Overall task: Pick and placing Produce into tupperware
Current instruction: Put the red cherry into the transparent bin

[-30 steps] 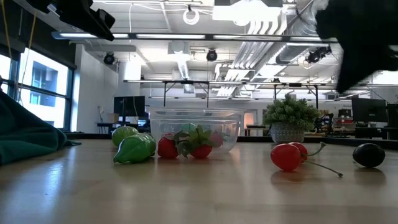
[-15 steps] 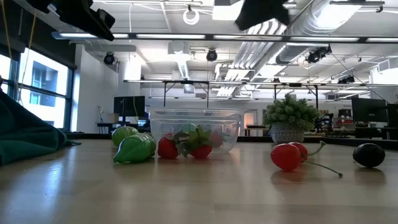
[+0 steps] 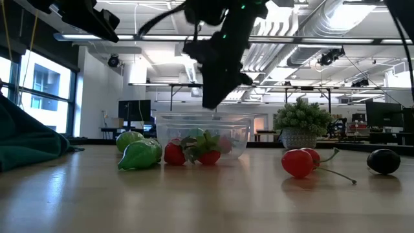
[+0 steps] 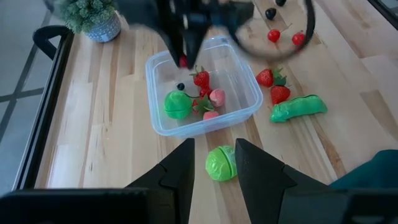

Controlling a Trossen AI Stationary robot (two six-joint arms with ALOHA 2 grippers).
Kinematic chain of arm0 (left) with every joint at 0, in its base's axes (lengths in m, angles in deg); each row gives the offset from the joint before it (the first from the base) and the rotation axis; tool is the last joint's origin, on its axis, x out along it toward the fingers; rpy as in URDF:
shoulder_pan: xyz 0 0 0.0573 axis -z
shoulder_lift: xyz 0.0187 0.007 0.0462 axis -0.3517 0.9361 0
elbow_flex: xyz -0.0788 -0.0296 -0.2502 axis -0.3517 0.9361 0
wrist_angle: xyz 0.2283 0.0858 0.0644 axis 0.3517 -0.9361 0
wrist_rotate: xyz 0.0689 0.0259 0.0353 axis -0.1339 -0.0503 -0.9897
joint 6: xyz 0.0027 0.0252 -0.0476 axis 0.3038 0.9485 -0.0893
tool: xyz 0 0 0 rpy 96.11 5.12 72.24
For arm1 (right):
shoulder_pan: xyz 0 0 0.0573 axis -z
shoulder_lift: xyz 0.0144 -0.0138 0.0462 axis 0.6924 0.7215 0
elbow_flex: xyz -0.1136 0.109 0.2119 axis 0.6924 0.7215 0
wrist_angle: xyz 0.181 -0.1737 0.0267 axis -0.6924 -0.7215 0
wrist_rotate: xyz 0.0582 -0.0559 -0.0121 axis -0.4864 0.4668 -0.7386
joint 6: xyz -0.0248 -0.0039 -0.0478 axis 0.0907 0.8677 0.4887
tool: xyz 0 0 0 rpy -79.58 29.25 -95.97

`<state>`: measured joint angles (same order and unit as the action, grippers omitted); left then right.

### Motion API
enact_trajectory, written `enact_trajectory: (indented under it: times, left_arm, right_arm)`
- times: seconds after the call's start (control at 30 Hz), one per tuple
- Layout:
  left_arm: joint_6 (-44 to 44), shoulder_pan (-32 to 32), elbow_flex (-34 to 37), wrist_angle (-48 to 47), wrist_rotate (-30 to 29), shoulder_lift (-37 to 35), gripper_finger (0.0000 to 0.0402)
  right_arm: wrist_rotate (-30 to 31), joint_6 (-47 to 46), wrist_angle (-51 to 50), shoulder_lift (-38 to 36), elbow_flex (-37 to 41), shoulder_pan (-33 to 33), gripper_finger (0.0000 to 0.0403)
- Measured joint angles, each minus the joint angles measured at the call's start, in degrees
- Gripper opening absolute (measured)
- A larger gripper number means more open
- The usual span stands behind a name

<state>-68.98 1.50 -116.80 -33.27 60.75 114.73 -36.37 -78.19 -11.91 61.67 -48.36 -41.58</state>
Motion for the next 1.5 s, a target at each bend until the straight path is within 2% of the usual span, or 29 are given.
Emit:
enact_trajectory:
  times: [0.17, 0.5, 1.33, 1.5]
  left_arm:
    - [0.0, 0.0, 0.0, 0.0, 0.0, 0.0, 0.0106]
    - [0.0, 0.0, 0.0, 0.0, 0.0, 0.0, 0.0106]
    - [0.0, 0.0, 0.0, 0.0, 0.0, 0.0, 0.0106]
    - [0.0, 0.0, 0.0, 0.0, 0.0, 0.0, 0.0106]
  right_arm:
    - [-1.9, -0.7, -2.3, 4.7, -2.6, 0.4, 0.0071]
    - [-2.9, -2.4, -5.1, 5.8, -2.5, 0.5, 0.0071]
    - [-3.8, -0.7, -2.3, 8.2, -2.5, 0.8, 0.0071]
    - [-4.2, -0.7, -2.1, 8.2, -2.5, 0.8, 0.0083]
